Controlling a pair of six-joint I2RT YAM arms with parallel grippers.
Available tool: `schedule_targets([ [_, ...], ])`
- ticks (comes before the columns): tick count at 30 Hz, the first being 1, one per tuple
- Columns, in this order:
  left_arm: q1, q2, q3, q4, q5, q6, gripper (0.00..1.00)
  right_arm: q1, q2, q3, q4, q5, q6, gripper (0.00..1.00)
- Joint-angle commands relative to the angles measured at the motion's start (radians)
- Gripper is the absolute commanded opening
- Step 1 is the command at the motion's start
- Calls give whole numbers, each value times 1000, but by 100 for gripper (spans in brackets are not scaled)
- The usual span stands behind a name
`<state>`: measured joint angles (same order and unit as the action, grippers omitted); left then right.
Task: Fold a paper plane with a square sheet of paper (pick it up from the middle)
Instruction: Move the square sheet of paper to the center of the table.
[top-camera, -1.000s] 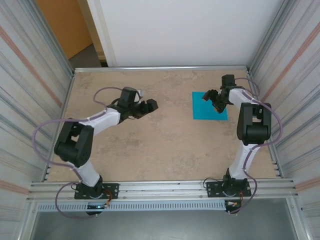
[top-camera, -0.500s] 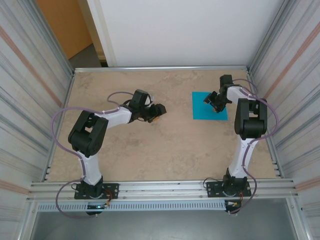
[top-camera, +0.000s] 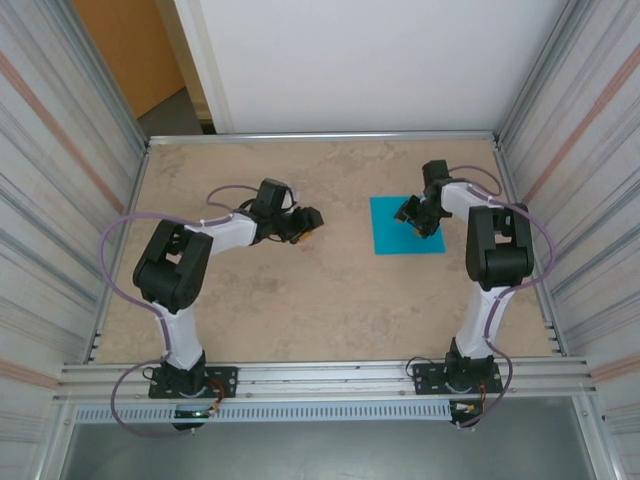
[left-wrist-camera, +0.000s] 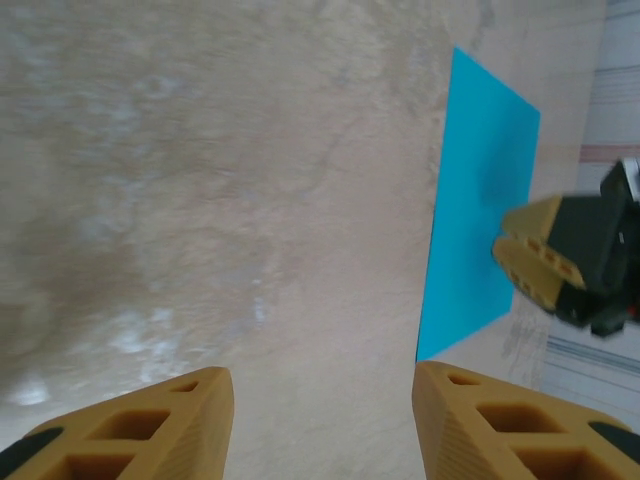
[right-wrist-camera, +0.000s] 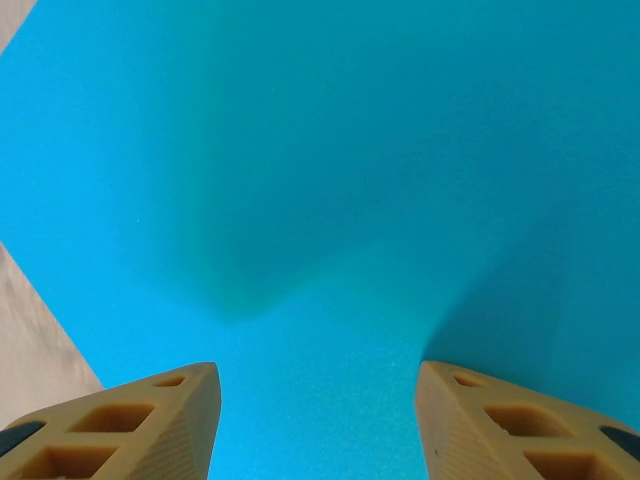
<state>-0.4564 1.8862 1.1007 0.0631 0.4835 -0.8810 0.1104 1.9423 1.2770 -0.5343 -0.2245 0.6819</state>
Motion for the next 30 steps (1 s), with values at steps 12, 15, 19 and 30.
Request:
schedule_targets([
  [12,42,-90,-70,-1,50,-15,44,290,-300,-207,84,-37,316,55],
  [15,11,-93,-79,-2,60,-31,42,233,-307,-169,31,-27,219,55],
  [19,-60,-72,-68,-9,67,-60,38,135,-248,-155,24,-130,112,53],
  [30,-169,73,63,-67,98,-70,25,91,-118,-109,-15,-169,7,46],
])
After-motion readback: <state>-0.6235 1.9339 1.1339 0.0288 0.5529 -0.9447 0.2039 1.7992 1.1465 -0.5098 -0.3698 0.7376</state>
